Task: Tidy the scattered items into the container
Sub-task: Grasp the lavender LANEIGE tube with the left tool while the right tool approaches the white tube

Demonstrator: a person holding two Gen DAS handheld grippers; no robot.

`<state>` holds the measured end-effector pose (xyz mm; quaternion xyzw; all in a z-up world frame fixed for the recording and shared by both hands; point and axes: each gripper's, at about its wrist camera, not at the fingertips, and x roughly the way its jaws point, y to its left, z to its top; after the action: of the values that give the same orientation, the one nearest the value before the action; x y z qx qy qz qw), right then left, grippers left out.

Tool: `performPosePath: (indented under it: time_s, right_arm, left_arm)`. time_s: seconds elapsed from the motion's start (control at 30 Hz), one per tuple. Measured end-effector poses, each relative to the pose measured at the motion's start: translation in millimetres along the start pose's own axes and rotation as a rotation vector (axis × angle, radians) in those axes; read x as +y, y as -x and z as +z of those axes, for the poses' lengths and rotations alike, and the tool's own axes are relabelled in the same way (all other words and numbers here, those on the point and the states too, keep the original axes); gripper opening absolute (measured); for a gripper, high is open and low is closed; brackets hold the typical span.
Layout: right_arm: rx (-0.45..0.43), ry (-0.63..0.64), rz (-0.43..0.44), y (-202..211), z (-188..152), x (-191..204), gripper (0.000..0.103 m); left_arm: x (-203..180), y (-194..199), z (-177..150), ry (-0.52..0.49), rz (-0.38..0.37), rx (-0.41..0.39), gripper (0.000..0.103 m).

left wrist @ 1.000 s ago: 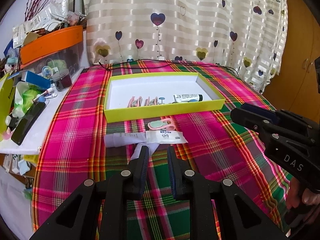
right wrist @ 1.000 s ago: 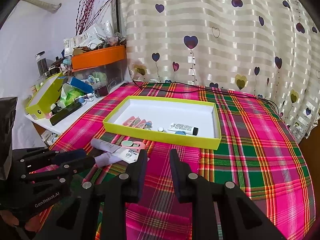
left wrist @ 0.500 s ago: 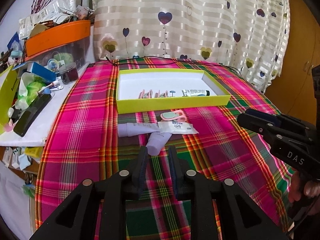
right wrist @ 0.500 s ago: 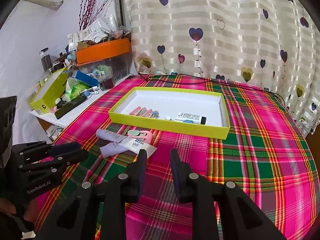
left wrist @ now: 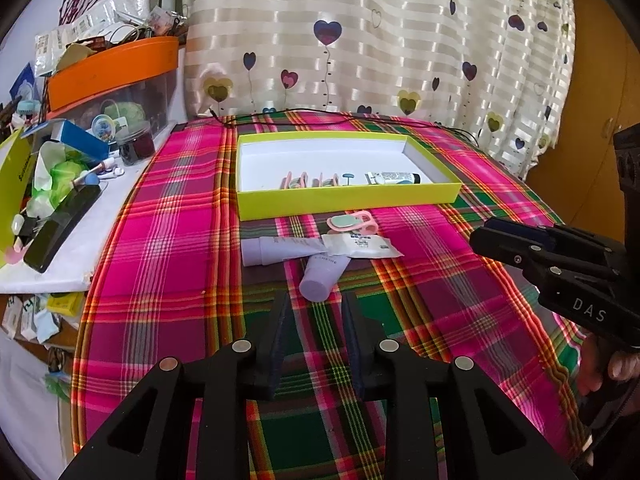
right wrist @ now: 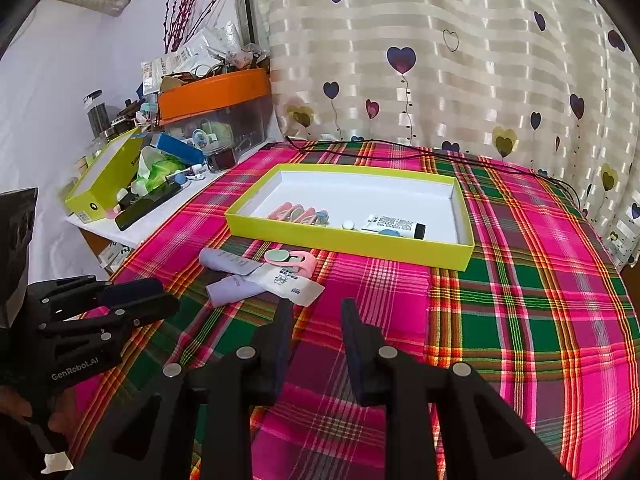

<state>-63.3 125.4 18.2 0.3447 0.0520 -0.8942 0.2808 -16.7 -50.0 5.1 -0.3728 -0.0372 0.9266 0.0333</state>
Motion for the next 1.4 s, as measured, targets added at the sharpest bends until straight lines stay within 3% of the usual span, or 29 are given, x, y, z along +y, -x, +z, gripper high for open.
performPosePath:
  time_s: [0.63, 1.4]
  right_arm:
    - [0.043, 0.021, 0.038, -19, -3, 5, 0.027]
    - [0.120, 0.070, 0.070, -54, -5, 10, 0.034]
  left_arm:
    - [6, -17, 1, 0.038, -0.032, 0.042, 0.027]
    - [6, -48, 11, -0.031, -0.034, 0.070, 0.027]
